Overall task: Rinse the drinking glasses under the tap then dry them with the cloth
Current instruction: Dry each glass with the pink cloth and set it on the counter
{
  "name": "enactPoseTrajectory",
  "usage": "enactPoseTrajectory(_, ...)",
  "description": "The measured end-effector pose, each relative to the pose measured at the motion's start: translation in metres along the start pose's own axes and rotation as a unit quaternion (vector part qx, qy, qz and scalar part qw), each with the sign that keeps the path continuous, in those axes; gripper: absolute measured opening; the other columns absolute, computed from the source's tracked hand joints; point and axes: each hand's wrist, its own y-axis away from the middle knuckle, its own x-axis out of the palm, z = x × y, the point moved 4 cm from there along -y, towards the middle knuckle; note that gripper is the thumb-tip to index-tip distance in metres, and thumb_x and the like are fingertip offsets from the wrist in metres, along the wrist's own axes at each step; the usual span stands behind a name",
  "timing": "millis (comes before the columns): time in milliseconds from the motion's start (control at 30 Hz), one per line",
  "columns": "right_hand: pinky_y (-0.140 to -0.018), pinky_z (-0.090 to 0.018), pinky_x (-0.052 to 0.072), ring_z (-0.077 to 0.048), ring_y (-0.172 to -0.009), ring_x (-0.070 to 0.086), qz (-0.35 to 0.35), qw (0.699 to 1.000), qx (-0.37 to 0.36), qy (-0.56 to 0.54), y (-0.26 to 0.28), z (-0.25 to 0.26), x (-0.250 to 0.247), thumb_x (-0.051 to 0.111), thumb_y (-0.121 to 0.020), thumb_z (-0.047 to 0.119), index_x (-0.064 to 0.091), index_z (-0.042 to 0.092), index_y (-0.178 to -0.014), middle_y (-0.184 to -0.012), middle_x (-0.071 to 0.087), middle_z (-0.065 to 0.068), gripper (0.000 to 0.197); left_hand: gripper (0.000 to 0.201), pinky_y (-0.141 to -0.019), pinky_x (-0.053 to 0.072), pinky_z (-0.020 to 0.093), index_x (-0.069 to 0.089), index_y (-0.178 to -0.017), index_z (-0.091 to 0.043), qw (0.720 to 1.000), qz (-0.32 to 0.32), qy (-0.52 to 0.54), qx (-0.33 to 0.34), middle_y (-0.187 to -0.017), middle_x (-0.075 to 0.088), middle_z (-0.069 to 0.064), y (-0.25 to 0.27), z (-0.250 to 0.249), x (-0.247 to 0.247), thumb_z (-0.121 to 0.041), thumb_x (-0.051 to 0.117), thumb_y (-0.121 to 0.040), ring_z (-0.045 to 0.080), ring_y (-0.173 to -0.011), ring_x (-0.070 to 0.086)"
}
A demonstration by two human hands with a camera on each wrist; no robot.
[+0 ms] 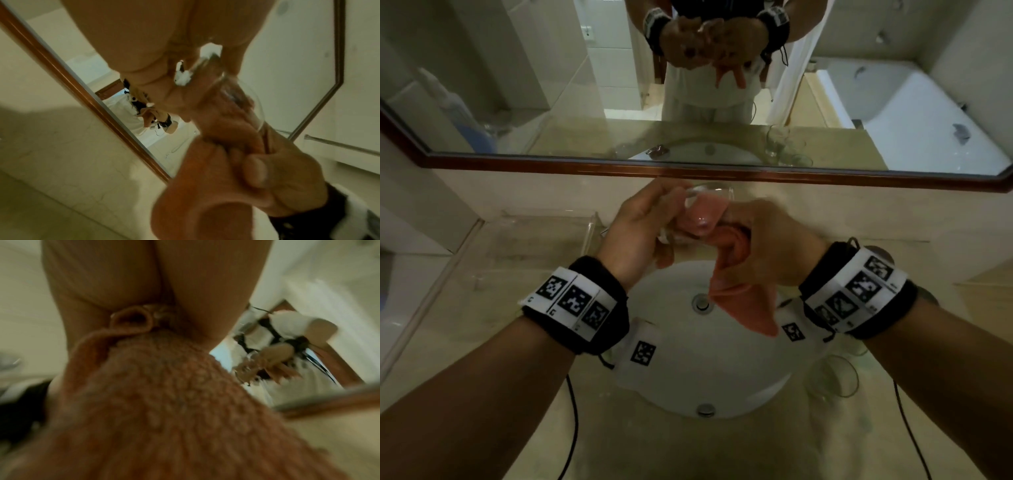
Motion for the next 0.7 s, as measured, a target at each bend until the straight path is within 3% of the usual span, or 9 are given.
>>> enactPoseTrajectory(100,-0.07,-0.03,0.06,0.003,-0.066,0.064,-0.028,0.994,-0.078,0.077,0.004,0.009,0.007,0.089,-0.069,0.019,0.072,0.023,-0.11,-0.079,0.066,0.019,0.045,0.038,-0.046,0.025,0.027,0.069,-0.093,-0.021,0.998,-0.035,-0.004,-0.043,-0.071,0.053,0.02,-0.003,0.0,0.003,-0.055,0.053,-0.089,0.02,-0.042,0.038)
enactPoseTrajectory(200,-0.065,-0.036,0.061,-0.016,-0.068,0.07,-0.026,0.987,-0.119,0.104,0.004,0.006,0.015,0.083,-0.075,0.012,0.073,0.016,-0.107,-0.086,0.074,-0.001,0.034,0.047,-0.044,0.024,0.022,0.074,-0.065,-0.025,0.991,-0.065,-0.051,-0.104,-0.052,0.05,0.007,-0.003,0.003,0.005,-0.056,0.051,-0.093,0.019,-0.039,0.037)
enactPoseTrajectory(267,-0.064,-0.033,0.06,-0.014,-0.067,0.07,-0.024,0.989,-0.107,0.101,0.006,0.001,0.016,0.081,-0.076,0.008,0.072,0.016,-0.11,-0.084,0.074,0.001,0.035,0.051,-0.043,0.029,0.019,0.075,-0.06,-0.029,0.988,-0.062,-0.055,-0.132,-0.052,0.056,0.001,-0.002,0.005,0.006,-0.058,0.05,-0.093,0.015,-0.04,0.044)
enactPoseTrajectory(367,-0.061,-0.024,0.049,0.001,-0.062,0.059,-0.05,0.996,-0.063,0.049,0.011,-0.006,0.01,0.081,-0.069,0.008,0.073,0.018,-0.102,-0.073,0.061,0.019,0.036,0.03,-0.043,0.033,0.021,0.072,-0.085,-0.029,0.995,-0.002,0.006,-0.104,-0.068,0.06,0.004,-0.002,0.006,0.013,-0.057,0.06,-0.081,0.015,-0.043,0.048)
enactPoseTrajectory(400,-0.062,-0.024,0.05,0.0,-0.064,0.06,-0.054,0.997,-0.046,0.01,0.012,-0.009,0.005,0.08,-0.066,0.008,0.072,0.02,-0.105,-0.076,0.062,0.019,0.041,0.033,-0.043,0.031,0.021,0.066,-0.099,-0.029,0.996,0.019,0.019,-0.09,-0.074,0.06,0.004,-0.001,0.004,0.015,-0.052,0.063,-0.075,0.015,-0.045,0.046)
enactPoseTrajectory(467,-0.068,-0.032,0.06,-0.013,-0.073,0.069,-0.049,0.996,-0.018,-0.076,0.014,-0.013,-0.005,0.079,-0.063,0.003,0.069,0.024,-0.113,-0.088,0.07,0.008,0.055,0.043,-0.047,0.023,0.021,0.054,-0.115,-0.032,0.995,0.062,0.022,-0.068,-0.076,0.056,0.003,0.002,0.002,0.021,-0.033,0.064,-0.073,0.015,-0.049,0.039)
enactPoseTrajectory(567,-0.075,-0.044,0.062,-0.026,-0.083,0.073,-0.035,0.991,-0.001,-0.127,0.017,-0.017,-0.017,0.082,-0.06,-0.009,0.068,0.028,-0.109,-0.096,0.075,-0.008,0.064,0.051,-0.046,0.017,0.021,0.049,-0.123,-0.028,0.99,0.122,0.053,-0.048,-0.077,0.037,0.011,0.006,-0.001,0.031,-0.006,0.059,-0.078,0.012,-0.051,0.026)
enactPoseTrajectory(633,-0.074,-0.046,0.062,-0.028,-0.081,0.072,-0.036,0.992,-0.008,-0.119,0.021,-0.017,-0.021,0.082,-0.061,-0.005,0.068,0.028,-0.11,-0.094,0.075,-0.009,0.06,0.045,-0.043,0.021,0.017,0.05,-0.122,-0.025,0.991,0.123,0.046,-0.041,-0.079,0.035,0.011,0.004,-0.001,0.035,-0.008,0.061,-0.082,0.01,-0.048,0.024)
enactPoseTrajectory(700,-0.07,-0.043,0.062,-0.02,-0.074,0.07,-0.044,0.996,-0.03,-0.078,0.027,-0.017,-0.022,0.077,-0.064,0.005,0.069,0.026,-0.112,-0.088,0.073,0.0,0.053,0.033,-0.042,0.021,0.015,0.055,-0.118,-0.02,0.995,0.086,0.029,-0.043,-0.072,0.039,0.011,0.002,0.003,0.038,-0.025,0.063,-0.086,0.01,-0.042,0.024)
